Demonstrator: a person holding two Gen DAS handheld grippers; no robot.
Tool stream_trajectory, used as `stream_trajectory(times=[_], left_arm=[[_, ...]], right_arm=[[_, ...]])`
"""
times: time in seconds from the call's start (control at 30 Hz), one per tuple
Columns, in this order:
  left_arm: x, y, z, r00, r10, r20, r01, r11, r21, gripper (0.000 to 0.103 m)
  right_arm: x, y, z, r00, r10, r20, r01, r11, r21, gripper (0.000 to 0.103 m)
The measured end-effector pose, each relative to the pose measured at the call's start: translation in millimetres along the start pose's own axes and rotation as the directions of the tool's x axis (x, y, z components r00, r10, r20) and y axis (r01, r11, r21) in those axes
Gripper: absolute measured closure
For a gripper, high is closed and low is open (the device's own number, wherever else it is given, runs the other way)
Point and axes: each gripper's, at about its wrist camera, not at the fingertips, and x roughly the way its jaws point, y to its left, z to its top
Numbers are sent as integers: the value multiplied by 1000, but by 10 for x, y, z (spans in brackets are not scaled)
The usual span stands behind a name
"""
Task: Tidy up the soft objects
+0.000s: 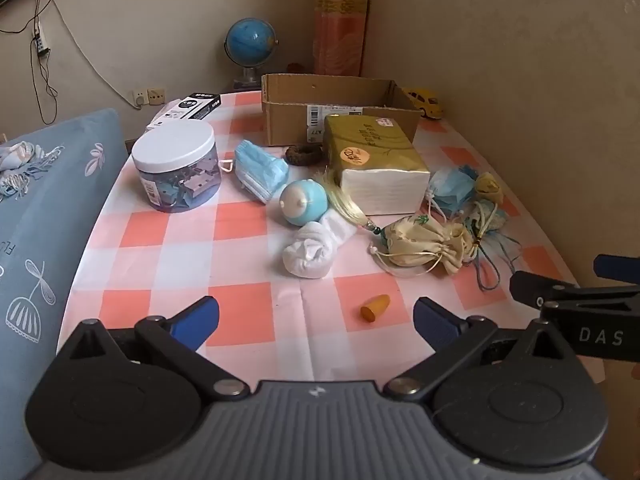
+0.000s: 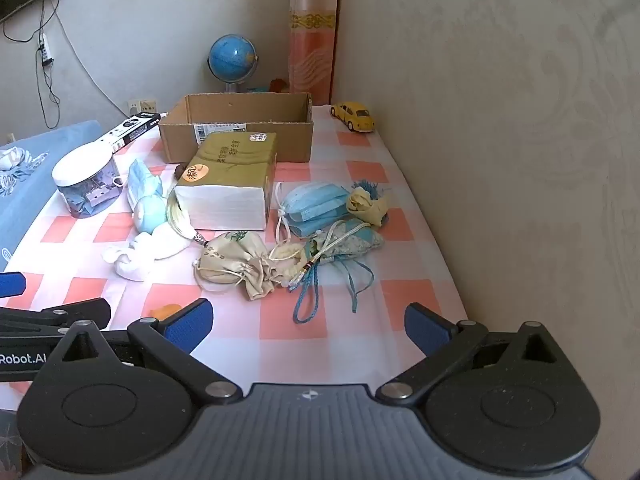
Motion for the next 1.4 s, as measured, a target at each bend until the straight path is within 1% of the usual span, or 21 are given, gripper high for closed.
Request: stream_trajectory(times=[0.3,0.4,0.47,0.57,1.4], left_arm=[[12,-13,-25,1000,6,4,-6,1000,2,0],[3,-15,-24,1000,9,3,-9,1000,3,0],[5,-4,-4,1000,7,2,-7,1000,3,0],[-1,1,8,1000,9,3,-9,1000,3,0],[-17,14,19,1000,20,13,-20,1000,-3,0]], right_arm=[[-1,7,-1,1000,1,17,-1,1000,-8,0],[-16,-73,42,1000,2,26,-2,1000,-12,0],[4,-3,-16,1000,-9,14,9,1000,-8,0],[-6,14,1,1000,-10,14,11,1000,-11,0],[-37,25,28,1000,-16,23,16,1000,-19,0]])
